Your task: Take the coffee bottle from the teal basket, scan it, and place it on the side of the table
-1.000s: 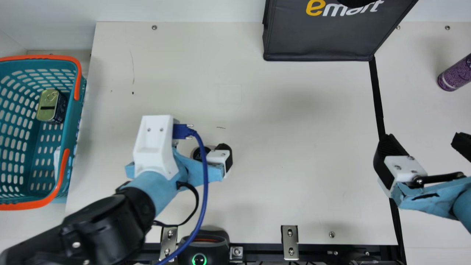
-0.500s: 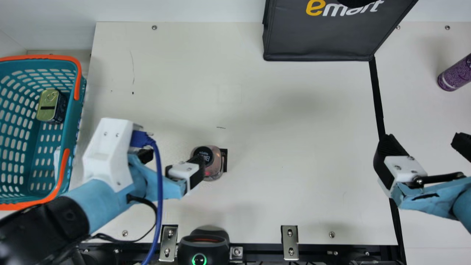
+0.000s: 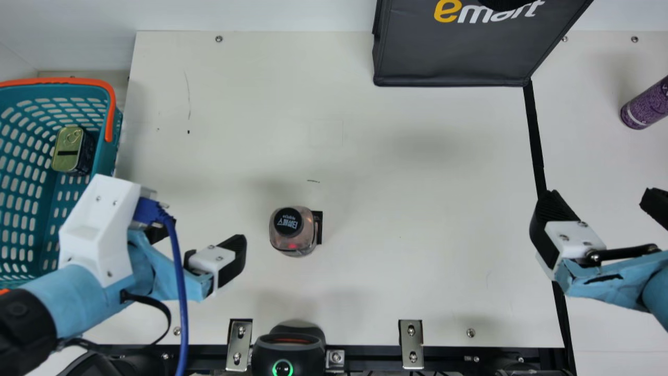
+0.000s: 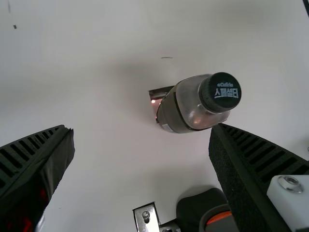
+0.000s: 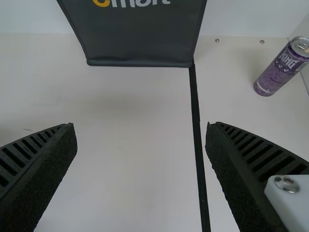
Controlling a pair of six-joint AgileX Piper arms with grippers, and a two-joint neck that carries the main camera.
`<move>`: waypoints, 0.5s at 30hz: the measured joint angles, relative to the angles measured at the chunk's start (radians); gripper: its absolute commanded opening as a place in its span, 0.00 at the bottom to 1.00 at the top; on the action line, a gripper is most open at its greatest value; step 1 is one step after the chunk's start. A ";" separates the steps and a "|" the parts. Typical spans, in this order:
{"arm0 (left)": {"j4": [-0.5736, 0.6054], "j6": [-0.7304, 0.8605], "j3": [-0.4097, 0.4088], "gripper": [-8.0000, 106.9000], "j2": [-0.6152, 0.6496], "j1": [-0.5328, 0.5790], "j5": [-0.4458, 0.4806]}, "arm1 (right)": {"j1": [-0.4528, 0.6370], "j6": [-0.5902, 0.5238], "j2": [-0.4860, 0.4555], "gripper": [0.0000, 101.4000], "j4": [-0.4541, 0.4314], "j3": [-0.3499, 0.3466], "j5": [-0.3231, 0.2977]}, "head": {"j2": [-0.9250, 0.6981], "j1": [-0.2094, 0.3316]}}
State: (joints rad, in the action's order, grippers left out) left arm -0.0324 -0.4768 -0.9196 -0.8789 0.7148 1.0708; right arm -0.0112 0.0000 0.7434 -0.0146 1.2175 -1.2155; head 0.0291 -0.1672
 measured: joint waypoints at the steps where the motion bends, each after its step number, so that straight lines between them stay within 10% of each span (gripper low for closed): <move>1: 0.009 0.020 0.000 0.85 0.002 -0.014 0.007 | 0.000 0.000 0.000 0.94 0.000 0.000 0.000 | 0.000 0.000; 15: 0.085 0.112 -0.040 0.85 -0.022 -0.065 0.052 | 0.000 0.000 0.000 0.94 0.000 0.000 0.001 | 0.000 0.000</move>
State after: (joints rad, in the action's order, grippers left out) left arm 0.0530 -0.3644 -0.9600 -0.9005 0.6503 1.1224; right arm -0.0112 0.0000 0.7434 -0.0146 1.2175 -1.2145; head 0.0291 -0.1672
